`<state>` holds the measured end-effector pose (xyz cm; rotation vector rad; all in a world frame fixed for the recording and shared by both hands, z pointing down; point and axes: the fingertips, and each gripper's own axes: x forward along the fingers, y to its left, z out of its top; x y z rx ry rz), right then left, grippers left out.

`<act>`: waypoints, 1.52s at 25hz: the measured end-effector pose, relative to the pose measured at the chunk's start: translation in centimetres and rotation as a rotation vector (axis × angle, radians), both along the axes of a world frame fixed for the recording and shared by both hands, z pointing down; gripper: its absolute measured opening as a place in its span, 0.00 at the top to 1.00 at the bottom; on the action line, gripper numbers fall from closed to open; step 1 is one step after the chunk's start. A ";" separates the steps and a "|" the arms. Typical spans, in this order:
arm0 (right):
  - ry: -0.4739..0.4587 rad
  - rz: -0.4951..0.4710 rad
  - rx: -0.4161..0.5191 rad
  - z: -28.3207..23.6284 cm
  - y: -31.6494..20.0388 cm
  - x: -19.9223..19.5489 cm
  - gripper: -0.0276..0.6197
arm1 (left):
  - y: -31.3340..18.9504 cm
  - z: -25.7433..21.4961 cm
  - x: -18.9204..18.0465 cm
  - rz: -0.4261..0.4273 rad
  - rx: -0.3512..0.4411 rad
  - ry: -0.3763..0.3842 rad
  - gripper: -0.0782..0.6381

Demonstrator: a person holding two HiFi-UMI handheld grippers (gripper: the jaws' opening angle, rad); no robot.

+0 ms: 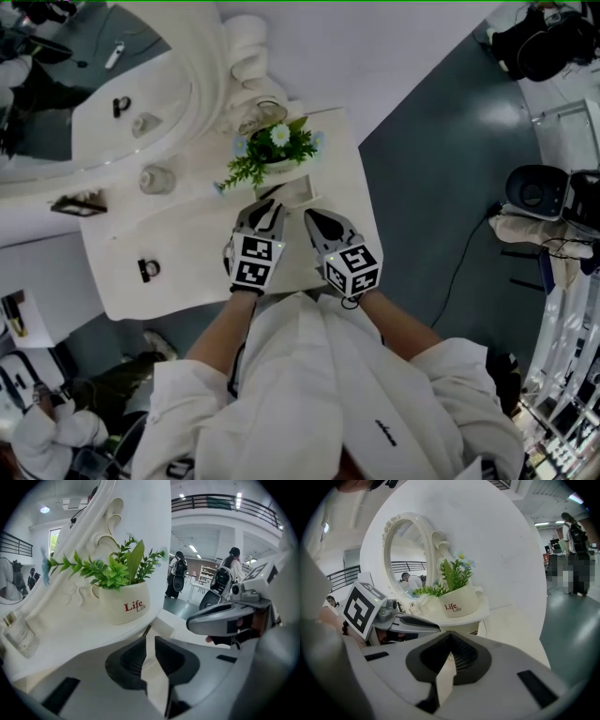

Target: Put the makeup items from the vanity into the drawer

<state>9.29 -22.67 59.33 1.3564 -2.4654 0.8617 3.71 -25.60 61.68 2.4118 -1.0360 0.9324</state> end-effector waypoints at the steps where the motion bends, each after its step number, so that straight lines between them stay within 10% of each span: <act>1: 0.001 0.002 0.002 -0.1 0.1 0.0 0.93 | 0.0 -0.3 -0.1 -0.008 0.011 0.003 0.79; 16: -0.007 0.027 0.063 -3.9 2.5 -0.1 0.93 | 2.1 -6.7 -4.3 -0.137 0.198 0.120 0.85; 38: -0.009 0.163 0.302 -15.4 3.9 5.0 0.93 | 6.5 -23.0 -21.6 -0.464 0.712 0.306 0.85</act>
